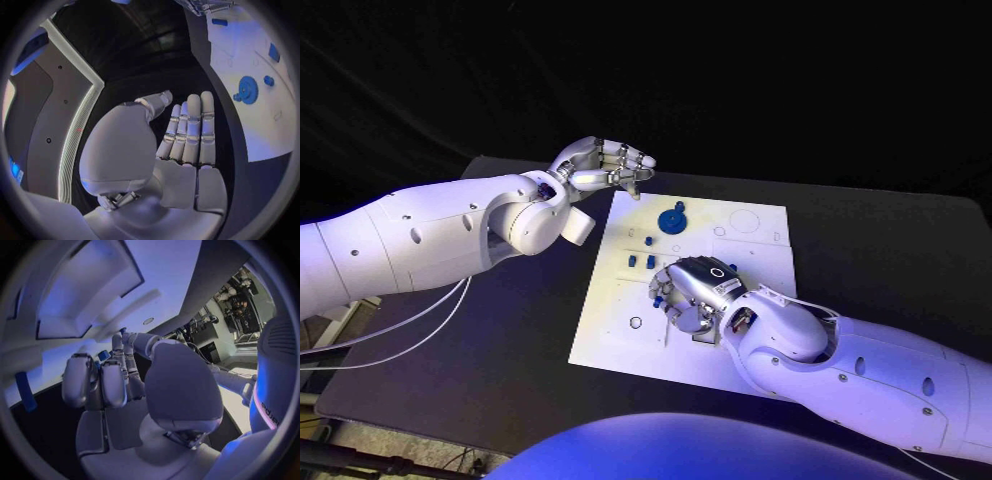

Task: Assemble the parts on the task board

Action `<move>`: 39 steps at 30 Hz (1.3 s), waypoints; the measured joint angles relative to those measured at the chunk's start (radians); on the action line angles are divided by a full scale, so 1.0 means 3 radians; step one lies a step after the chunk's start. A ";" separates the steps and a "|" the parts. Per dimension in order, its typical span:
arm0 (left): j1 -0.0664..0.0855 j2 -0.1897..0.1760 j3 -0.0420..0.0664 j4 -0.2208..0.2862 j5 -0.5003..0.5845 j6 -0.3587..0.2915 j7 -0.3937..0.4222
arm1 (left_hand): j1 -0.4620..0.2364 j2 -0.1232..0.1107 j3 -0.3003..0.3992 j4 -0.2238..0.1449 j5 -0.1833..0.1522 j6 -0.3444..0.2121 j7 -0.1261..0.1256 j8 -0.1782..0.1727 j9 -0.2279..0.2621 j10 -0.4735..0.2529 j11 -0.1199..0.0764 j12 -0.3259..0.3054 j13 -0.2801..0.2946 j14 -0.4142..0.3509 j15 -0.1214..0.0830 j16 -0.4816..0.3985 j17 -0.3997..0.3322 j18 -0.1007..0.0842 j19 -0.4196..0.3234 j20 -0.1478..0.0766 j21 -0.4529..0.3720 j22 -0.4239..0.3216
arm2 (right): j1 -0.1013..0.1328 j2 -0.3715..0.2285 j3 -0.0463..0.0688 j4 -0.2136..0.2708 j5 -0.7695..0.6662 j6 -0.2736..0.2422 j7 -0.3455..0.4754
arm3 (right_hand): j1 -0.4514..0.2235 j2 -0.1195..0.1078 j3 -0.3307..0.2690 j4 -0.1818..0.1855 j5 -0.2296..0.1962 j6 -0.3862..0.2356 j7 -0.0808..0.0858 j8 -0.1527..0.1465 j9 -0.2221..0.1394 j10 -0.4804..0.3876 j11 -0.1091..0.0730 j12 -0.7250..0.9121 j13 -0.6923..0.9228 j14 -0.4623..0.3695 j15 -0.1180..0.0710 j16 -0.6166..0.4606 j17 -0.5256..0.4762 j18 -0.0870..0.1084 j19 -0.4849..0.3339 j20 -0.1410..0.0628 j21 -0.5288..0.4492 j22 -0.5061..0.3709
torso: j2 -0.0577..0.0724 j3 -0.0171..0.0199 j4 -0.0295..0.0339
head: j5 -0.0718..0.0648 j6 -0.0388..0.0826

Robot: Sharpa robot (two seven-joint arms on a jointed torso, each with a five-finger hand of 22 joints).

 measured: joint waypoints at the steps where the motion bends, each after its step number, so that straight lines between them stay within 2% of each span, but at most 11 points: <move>1: 0.0000 0.0000 0.0000 0.0000 0.0000 0.0000 0.0000 | 0.0000 0.0000 0.0000 0.0000 0.0000 0.0000 0.0000 0.0000 0.0000 0.0000 0.0000 0.0000 0.0000 0.0000 0.0000 0.0000 0.0000 0.0000 0.0000 0.0000 0.0000 -0.0003 | 0.0000 -0.0001 -0.0001 0.0004 0.0005 0.0000 0.0001 | 0.0000 0.0000 0.0000 0.0000 0.0000 0.0000 0.0000 0.0000 0.0000 0.0000 0.0000 0.0000 0.0000 0.0000 0.0000 0.0000 0.0000 0.0000 0.0000 0.0000 0.0000 0.0000 | 0.0000 0.0000 0.0000 | 0.0000 0.0000; 15: 0.0000 -0.0007 0.0000 0.0000 -0.0001 -0.0001 -0.0001 | 0.0000 0.0000 0.0000 0.0000 0.0000 0.0000 0.0000 0.0000 0.0000 0.0000 0.0000 0.0000 0.0000 0.0000 0.0000 0.0000 0.0000 0.0000 0.0000 0.0000 0.0000 -0.0003 | -0.0005 -0.0012 -0.0007 0.0024 0.0043 0.0015 0.0003 | 0.0000 0.0000 0.0000 0.0000 0.0000 -0.0001 0.0000 -0.0008 0.0002 -0.0024 0.0000 -0.0019 0.0000 0.0000 0.0000 0.0000 0.0001 0.0000 0.0000 0.0000 0.0000 0.0000 | 0.0001 0.0001 0.0000 | 0.0000 -0.0007; 22: 0.0000 -0.0012 0.0000 0.0001 -0.0002 -0.0002 0.0000 | 0.0000 0.0000 0.0000 0.0000 0.0000 0.0000 0.0000 0.0000 0.0000 0.0000 0.0000 0.0000 0.0000 0.0000 0.0000 0.0000 0.0000 0.0000 0.0000 0.0000 0.0000 -0.0002 | -0.0006 -0.0044 -0.0007 0.0043 0.0036 -0.0001 -0.0007 | -0.0022 -0.0022 0.0023 -0.0023 0.0000 -0.0097 0.0013 -0.0097 -0.0020 -0.0141 0.0030 -0.0066 -0.0027 0.0000 0.0024 0.0000 -0.0019 0.0000 -0.0018 0.0018 -0.0048 -0.0001 | 0.0001 0.0000 0.0000 | -0.0003 -0.0009; 28: 0.0000 -0.0016 0.0000 0.0000 -0.0002 -0.0003 0.0002 | -0.0016 0.0016 -0.0015 0.0015 0.0000 -0.0001 -0.0002 0.0000 0.0000 0.0000 0.0000 0.0000 0.0000 0.0000 0.0000 0.0000 0.0000 0.0000 0.0000 0.0000 -0.0014 -0.0008 | 0.0002 -0.0169 -0.0008 0.0144 0.0026 -0.0063 -0.0027 | -0.0039 -0.0040 0.0037 -0.0037 0.0000 -0.0190 0.0013 -0.0175 -0.0050 -0.0214 0.0036 -0.0078 -0.0034 -0.0004 0.0028 0.0000 -0.0006 0.0000 -0.0006 0.0030 -0.0049 -0.0001 | -0.0002 0.0001 -0.0002 | -0.0012 0.0005; 32: 0.0000 -0.0017 0.0000 -0.0002 -0.0002 -0.0005 0.0003 | -0.0031 0.0031 -0.0023 0.0023 0.0000 -0.0011 -0.0012 0.0000 0.0000 0.0000 0.0000 0.0014 0.0000 0.0000 0.0000 0.0000 0.0000 0.0000 0.0000 0.0000 -0.0025 -0.0015 | 0.0041 -0.0254 0.0000 0.0232 0.0021 -0.0100 -0.0034 | -0.0057 -0.0057 0.0042 -0.0042 0.0000 -0.0208 0.0006 -0.0188 -0.0055 -0.0257 0.0055 -0.0099 -0.0043 0.0000 0.0047 0.0000 -0.0006 0.0000 -0.0006 0.0030 -0.0049 -0.0001 | -0.0004 -0.0001 -0.0003 | -0.0020 0.0014; 34: 0.0000 -0.0017 0.0000 -0.0003 -0.0001 -0.0005 0.0004 | -0.0031 0.0031 -0.0023 0.0023 0.0000 -0.0011 -0.0012 0.0000 0.0000 0.0000 0.0000 0.0014 0.0000 0.0000 0.0000 0.0000 0.0001 0.0000 0.0000 0.0000 -0.0025 -0.0015 | 0.0082 -0.0330 0.0011 0.0301 0.0019 -0.0118 -0.0037 | -0.0057 -0.0057 0.0046 -0.0046 0.0000 -0.0208 0.0006 -0.0201 -0.0055 -0.0268 0.0042 -0.0099 -0.0047 0.0000 0.0047 0.0000 -0.0008 0.0000 -0.0006 0.0030 -0.0049 -0.0001 | -0.0004 -0.0001 -0.0004 | -0.0027 0.0021; 36: 0.0000 -0.0018 0.0000 -0.0003 0.0000 -0.0005 0.0004 | -0.0031 0.0031 -0.0023 0.0023 0.0000 -0.0011 -0.0012 0.0000 0.0000 0.0000 0.0000 0.0014 0.0000 0.0000 0.0000 0.0000 0.0001 0.0000 0.0000 0.0000 -0.0025 -0.0014 | 0.0133 -0.0421 0.0021 0.0365 0.0020 -0.0129 -0.0040 | -0.0072 -0.0073 0.0046 -0.0046 0.0000 -0.0208 0.0006 -0.0201 -0.0055 -0.0286 0.0059 -0.0099 -0.0052 0.0000 0.0047 0.0000 -0.0014 0.0000 -0.0018 0.0042 -0.0049 -0.0001 | -0.0005 -0.0001 -0.0004 | -0.0036 0.0027; 39: 0.0000 -0.0019 0.0000 -0.0004 0.0000 -0.0005 0.0005 | -0.0031 0.0031 -0.0032 0.0014 0.0000 -0.0011 -0.0012 0.0000 0.0000 -0.0012 -0.0012 0.0014 0.0000 0.0000 0.0000 0.0000 0.0001 0.0000 0.0000 0.0000 -0.0025 -0.0018 | 0.0218 -0.0544 0.0032 0.0422 0.0034 -0.0130 -0.0043 | -0.0074 -0.0075 0.0046 -0.0046 0.0000 -0.0208 0.0006 -0.0201 -0.0055 -0.0293 0.0052 -0.0112 -0.0055 0.0000 0.0047 0.0000 -0.0023 0.0000 -0.0018 0.0042 -0.0049 -0.0001 | -0.0006 -0.0001 -0.0005 | -0.0053 0.0040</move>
